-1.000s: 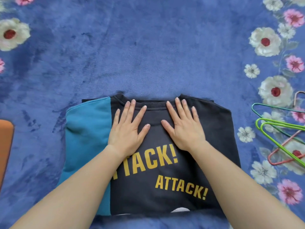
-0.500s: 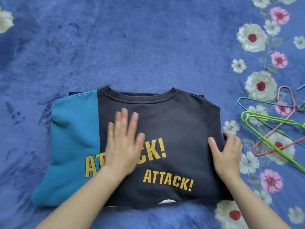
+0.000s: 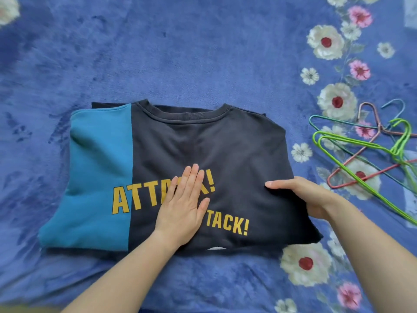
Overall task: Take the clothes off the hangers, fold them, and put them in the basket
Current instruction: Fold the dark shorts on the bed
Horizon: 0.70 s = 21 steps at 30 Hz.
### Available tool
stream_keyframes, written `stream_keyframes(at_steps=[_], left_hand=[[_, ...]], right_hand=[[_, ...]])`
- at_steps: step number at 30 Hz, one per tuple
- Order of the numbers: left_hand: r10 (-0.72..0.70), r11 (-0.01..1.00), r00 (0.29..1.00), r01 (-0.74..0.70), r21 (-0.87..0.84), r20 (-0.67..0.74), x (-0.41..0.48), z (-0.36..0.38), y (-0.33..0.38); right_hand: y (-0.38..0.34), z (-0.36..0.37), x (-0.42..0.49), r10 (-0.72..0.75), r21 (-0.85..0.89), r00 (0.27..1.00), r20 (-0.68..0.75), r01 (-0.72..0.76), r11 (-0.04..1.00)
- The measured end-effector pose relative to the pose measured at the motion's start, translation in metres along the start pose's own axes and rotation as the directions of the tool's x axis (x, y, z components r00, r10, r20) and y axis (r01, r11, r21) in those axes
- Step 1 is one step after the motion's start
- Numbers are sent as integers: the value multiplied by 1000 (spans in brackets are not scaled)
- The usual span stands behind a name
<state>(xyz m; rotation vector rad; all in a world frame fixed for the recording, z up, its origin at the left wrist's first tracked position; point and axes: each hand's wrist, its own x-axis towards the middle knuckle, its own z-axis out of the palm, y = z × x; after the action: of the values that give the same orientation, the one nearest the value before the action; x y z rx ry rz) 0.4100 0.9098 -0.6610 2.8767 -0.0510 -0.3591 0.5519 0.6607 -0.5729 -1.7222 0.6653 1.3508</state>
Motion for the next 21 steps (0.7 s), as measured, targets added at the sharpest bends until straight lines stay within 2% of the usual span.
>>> stream_keyframes(at_steps=[2, 5, 6, 7, 8, 9, 10, 11, 12, 13, 14, 15, 16, 17, 19, 20, 21], left_hand=[[-30, 999, 998, 31, -18, 56, 3, 1, 0], [-32, 995, 994, 42, -95, 106, 5, -16, 4], [-26, 983, 995, 43, -178, 95, 5, -22, 2], [-38, 935, 991, 81, -347, 130, 6, -30, 2], [-69, 821, 970, 189, -539, 235, 7, -44, -2], [-111, 603, 937, 328, -727, 331, 6, -60, -8], [-146, 297, 898, 441, -847, 416, 4, -75, -18], [-157, -3, 857, 497, -868, 492, 2, -88, -28], [-157, -242, 823, 504, -829, 546, -4, -97, -45], [-153, -428, 796, 480, -766, 585, -9, -105, -63], [-170, -567, 773, 430, -702, 611, -16, -106, -87], [-182, -689, 740, 374, -621, 647, -21, -109, -105], [-193, -771, 706, 321, -551, 682, -29, -112, -130], [-148, -839, 700, 285, -464, 699, -36, -116, -149], [102, -933, 795, 285, -220, 598, -51, -125, -174], [170, -908, 822, 344, -237, 543, -59, -123, -186], [186, -863, 805, 408, -298, 563, -64, -121, -196]], right_hand=[[-10, 7, -11, 11, -37, 1000, 11, -11, 999], [-35, 28, -40, -67, -47, 996, 56, 70, 996], [-46, 39, -53, -107, -43, 990, 87, 111, 993], [-54, 49, -62, -147, -28, 983, 114, 151, 988], [-63, 62, -73, -193, -24, 972, 137, 198, 980], [-73, 78, -83, -241, -35, 958, 155, 249, 968], [-83, 97, -91, -291, -49, 941, 174, 303, 952], [-91, 114, -96, -338, -50, 922, 191, 353, 934], [-101, 138, -101, -389, -44, 897, 209, 406, 913], [-110, 161, -103, -434, -33, 874, 219, 451, 892], [-117, 186, -101, -473, -26, 851, 229, 491, 871], [-120, 211, -95, -502, -28, 829, 249, 524, 851], [-123, 239, -86, -516, -34, 811, 277, 545, 838], [-122, 264, -75, -509, -44, 806, 303, 545, 837], [-110, 304, -53, -467, -136, 816, 339, 534, 834], [-103, 318, -43, -451, -229, 823, 345, 540, 810], [-96, 326, -37, -439, -330, 832, 338, 542, 773]])
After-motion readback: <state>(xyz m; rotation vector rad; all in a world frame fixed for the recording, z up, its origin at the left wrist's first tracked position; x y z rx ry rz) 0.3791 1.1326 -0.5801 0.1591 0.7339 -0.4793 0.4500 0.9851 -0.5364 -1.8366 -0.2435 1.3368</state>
